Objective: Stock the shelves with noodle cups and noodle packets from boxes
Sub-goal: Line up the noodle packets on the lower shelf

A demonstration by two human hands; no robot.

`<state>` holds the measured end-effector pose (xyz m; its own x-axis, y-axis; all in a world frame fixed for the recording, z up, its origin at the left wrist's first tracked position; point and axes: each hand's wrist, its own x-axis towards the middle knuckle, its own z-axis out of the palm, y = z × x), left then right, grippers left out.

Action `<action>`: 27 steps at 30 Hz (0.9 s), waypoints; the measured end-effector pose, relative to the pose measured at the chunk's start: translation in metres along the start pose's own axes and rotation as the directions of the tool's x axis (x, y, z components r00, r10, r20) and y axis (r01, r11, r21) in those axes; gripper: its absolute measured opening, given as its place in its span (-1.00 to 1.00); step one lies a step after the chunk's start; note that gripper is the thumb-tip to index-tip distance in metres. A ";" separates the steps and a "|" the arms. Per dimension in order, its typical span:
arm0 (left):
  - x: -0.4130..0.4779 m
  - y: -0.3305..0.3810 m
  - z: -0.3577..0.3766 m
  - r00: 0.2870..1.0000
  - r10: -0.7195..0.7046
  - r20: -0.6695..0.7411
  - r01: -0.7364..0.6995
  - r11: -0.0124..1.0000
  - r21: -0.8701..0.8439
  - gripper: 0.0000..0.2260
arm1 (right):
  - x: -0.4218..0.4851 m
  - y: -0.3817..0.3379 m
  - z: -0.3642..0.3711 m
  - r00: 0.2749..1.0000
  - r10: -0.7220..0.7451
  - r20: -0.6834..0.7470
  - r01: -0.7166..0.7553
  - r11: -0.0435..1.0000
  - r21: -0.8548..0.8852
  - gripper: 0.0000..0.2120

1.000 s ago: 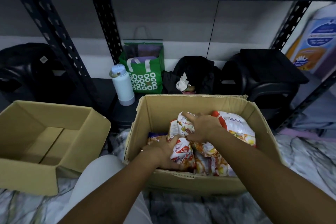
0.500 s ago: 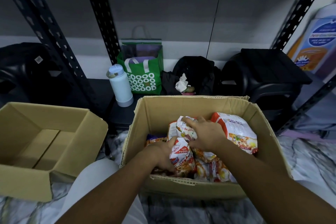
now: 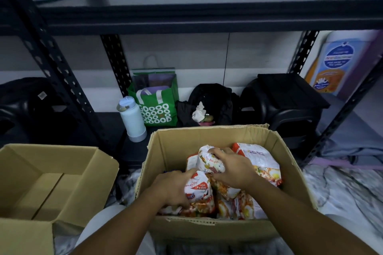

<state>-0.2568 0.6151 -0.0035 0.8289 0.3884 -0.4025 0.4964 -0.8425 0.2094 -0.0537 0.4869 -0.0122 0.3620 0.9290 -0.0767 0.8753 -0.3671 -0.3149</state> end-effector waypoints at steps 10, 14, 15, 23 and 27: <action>-0.047 0.009 -0.170 0.988 0.153 -0.027 -0.152 0.988 0.040 -0.22 | -0.035 -0.001 -0.158 0.979 -0.090 -0.181 0.112 0.987 0.117 -0.26; -0.069 0.016 -0.240 0.979 0.178 -0.103 -0.162 0.976 0.147 -0.33 | -0.047 -0.009 -0.243 0.971 -0.160 -0.178 0.178 0.980 0.091 -0.32; -0.074 0.019 -0.258 0.975 0.185 -0.124 -0.162 0.971 0.175 -0.34 | -0.049 -0.013 -0.262 0.968 -0.171 -0.183 0.189 0.978 0.084 -0.33; -0.117 0.058 -0.395 0.934 0.242 -0.261 -0.180 0.954 0.240 -0.38 | -0.050 -0.041 -0.385 0.932 -0.243 -0.269 0.259 0.965 0.027 -0.33; -0.130 0.068 -0.446 0.909 0.255 -0.329 -0.177 0.952 0.250 -0.45 | -0.051 -0.057 -0.444 0.901 -0.289 -0.325 0.285 0.957 -0.060 -0.32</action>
<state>-0.2158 0.6734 0.4607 0.9652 0.2609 -0.0194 0.2615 -0.9640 0.0479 0.0200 0.4393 0.4293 0.1776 0.9273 0.3295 0.9598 -0.0893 -0.2661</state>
